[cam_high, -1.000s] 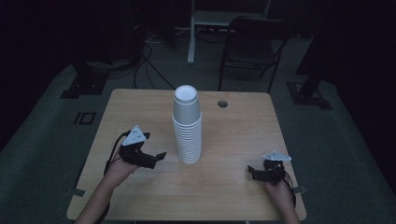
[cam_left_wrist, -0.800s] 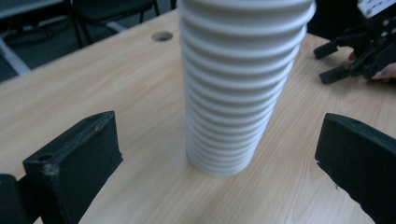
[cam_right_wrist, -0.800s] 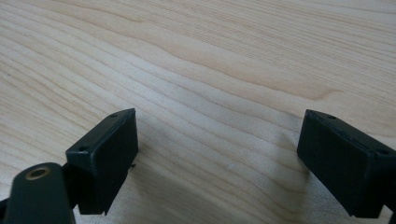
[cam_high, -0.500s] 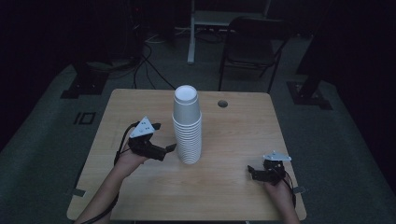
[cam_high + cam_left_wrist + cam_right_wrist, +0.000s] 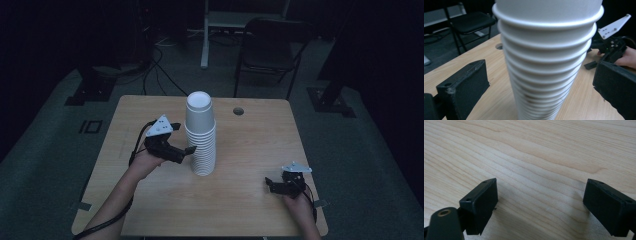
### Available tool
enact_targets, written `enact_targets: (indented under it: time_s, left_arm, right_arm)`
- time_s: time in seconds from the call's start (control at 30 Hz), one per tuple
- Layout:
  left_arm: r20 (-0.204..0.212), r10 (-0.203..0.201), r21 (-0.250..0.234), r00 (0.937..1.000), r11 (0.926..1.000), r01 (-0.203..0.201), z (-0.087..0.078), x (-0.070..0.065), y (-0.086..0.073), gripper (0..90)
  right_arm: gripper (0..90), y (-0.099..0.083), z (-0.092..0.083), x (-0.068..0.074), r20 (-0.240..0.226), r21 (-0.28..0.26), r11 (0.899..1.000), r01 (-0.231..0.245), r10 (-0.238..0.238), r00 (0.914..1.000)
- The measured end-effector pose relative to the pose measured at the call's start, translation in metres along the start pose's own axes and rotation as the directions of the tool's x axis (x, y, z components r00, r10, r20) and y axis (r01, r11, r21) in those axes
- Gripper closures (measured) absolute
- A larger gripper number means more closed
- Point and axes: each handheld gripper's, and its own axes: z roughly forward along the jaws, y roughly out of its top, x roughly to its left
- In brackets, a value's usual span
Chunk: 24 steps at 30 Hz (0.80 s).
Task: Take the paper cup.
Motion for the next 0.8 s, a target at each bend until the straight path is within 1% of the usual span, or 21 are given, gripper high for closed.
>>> enact_targets:
  time_s: [0.03,0.17,0.37,0.43,0.5,0.57,0.6,0.63,0.7,0.73,0.8]
  left_arm:
    - [0.002,0.004,-0.001,1.0000,1.0000,-0.004,0.001,0.000,0.001,0.3]
    - [0.011,-0.004,-0.008,0.9999,1.0000,0.005,0.007,0.002,0.004,0.3]
    - [0.026,-0.001,-0.033,0.9996,0.9995,0.002,0.009,0.002,0.010,0.3]
    - [0.021,0.001,-0.037,0.9998,0.9993,0.000,0.010,0.002,0.013,0.3]
    - [0.024,-0.001,-0.047,0.9997,0.9989,0.002,0.011,0.002,0.016,0.3]
    - [0.025,0.002,-0.044,0.9997,0.9990,-0.001,0.012,0.002,0.018,0.3]
    - [0.016,0.006,-0.048,0.9999,0.9989,-0.005,0.013,0.002,0.020,0.3]
    - [0.026,0.002,-0.047,0.9997,0.9989,-0.001,0.014,0.002,0.021,0.3]
    - [0.025,0.006,-0.049,0.9997,0.9988,-0.004,0.016,0.002,0.023,0.3]
    - [0.034,0.004,-0.049,0.9994,0.9988,-0.003,0.018,0.002,0.024,0.3]
    - [0.034,0.004,-0.052,0.9994,0.9986,-0.003,0.020,0.002,0.025,0.3]
  right_arm:
    - [11.8,0.000,0.000,0.000,0.000,0.000,1.000,0.000,0.000,1.0000]
    - [11.8,0.000,0.000,0.000,0.000,0.000,1.000,0.000,0.000,1.0000]
    - [11.8,0.000,0.000,0.000,0.000,0.000,1.000,0.001,-0.001,1.0000]
    - [11.8,0.000,0.000,0.000,0.000,0.000,1.000,0.001,-0.001,1.0000]
    - [11.8,0.000,0.000,0.000,0.000,0.000,1.000,0.000,0.000,1.0000]
    - [11.8,0.000,0.000,0.000,0.000,0.000,1.000,0.000,0.000,1.0000]
    - [11.8,0.000,0.000,0.000,0.000,0.000,1.000,0.000,0.000,1.0000]
    - [11.8,0.000,0.000,0.000,0.000,0.000,1.000,0.000,0.000,1.0000]
    - [11.8,0.000,0.000,0.000,0.000,0.000,1.000,0.000,0.000,1.0000]
    - [11.8,0.000,0.000,0.000,0.000,0.000,1.000,0.000,0.000,1.0000]
    - [11.8,0.000,0.000,0.000,0.000,0.000,1.000,0.001,-0.001,1.0000]
